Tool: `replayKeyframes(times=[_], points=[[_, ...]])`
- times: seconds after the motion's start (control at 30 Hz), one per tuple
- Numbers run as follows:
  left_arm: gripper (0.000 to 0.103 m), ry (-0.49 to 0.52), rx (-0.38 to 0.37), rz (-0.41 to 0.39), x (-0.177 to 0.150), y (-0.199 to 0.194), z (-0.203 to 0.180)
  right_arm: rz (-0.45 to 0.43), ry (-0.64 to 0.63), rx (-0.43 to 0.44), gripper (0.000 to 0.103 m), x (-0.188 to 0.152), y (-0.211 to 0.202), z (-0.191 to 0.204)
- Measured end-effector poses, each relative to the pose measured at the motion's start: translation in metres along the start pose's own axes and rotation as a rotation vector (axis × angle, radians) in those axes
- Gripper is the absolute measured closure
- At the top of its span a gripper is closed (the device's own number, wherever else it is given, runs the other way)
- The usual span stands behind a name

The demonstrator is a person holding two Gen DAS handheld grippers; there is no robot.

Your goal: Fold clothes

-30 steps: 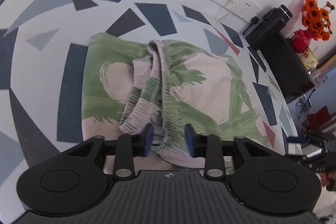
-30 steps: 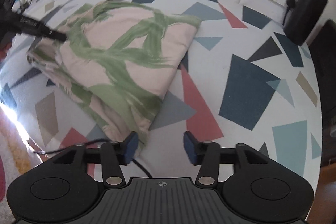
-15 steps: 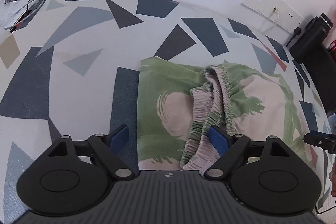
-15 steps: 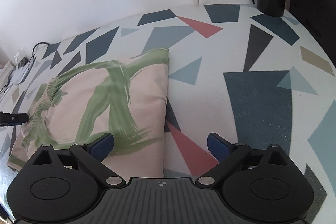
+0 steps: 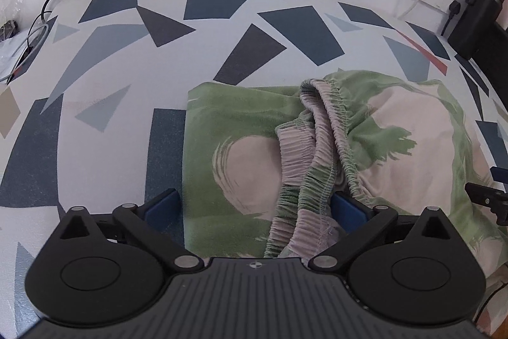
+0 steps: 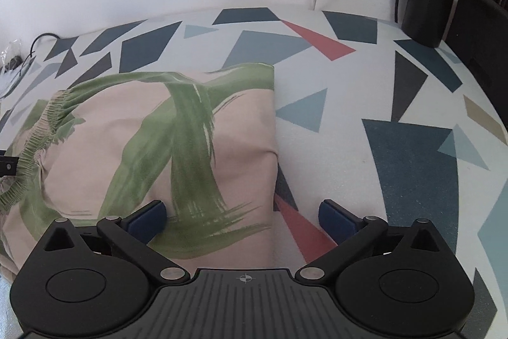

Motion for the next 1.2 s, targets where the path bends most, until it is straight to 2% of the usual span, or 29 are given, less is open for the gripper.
replayKeyframes(times=[0.3, 0.57, 0.63, 0.73, 0.8, 0.9, 1.07, 1.13, 1.2], points=[[0.000, 0.001, 0.018, -0.031, -0.001, -0.002, 0.000, -0.010, 0.042, -0.025, 0.001, 0.001, 0.001, -0.002], [0.000, -0.013, 0.022, -0.047, -0.001, -0.003, 0.000, -0.066, 0.030, -0.018, 0.001, -0.002, -0.002, -0.002], [0.000, -0.034, -0.004, -0.031, 0.001, -0.004, 0.002, -0.067, 0.028, -0.019, 0.001, -0.002, -0.002, -0.002], [0.000, -0.167, -0.135, -0.070, 0.008, -0.018, 0.008, -0.068, 0.025, -0.020, 0.001, -0.002, -0.002, -0.001], [0.000, -0.178, -0.191, -0.083, 0.013, -0.023, 0.004, -0.069, 0.023, -0.021, 0.001, -0.002, -0.002, -0.001], [0.000, -0.080, -0.173, -0.010, 0.009, -0.009, -0.011, -0.071, 0.021, -0.022, 0.001, -0.002, -0.002, -0.001], [0.000, 0.061, -0.035, 0.000, 0.005, 0.001, -0.025, -0.050, 0.019, -0.017, 0.001, -0.001, -0.001, -0.001], [0.000, 0.047, -0.015, 0.007, 0.004, 0.000, -0.022, -0.033, 0.019, -0.016, 0.001, 0.000, -0.001, -0.001], [0.000, -0.009, -0.028, 0.000, 0.004, -0.005, -0.013, -0.035, 0.016, -0.013, 0.001, 0.000, -0.001, -0.001]])
Point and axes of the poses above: each gripper's, at about its wrist camera, not at the fingertips, and y roughly the way its jaws point, z to its left, x to its top, the point moved 10 cm from there along y, roughly the way its jaws point, and after that the axes turned 2 degrees about -x, right-handed, at the moved point
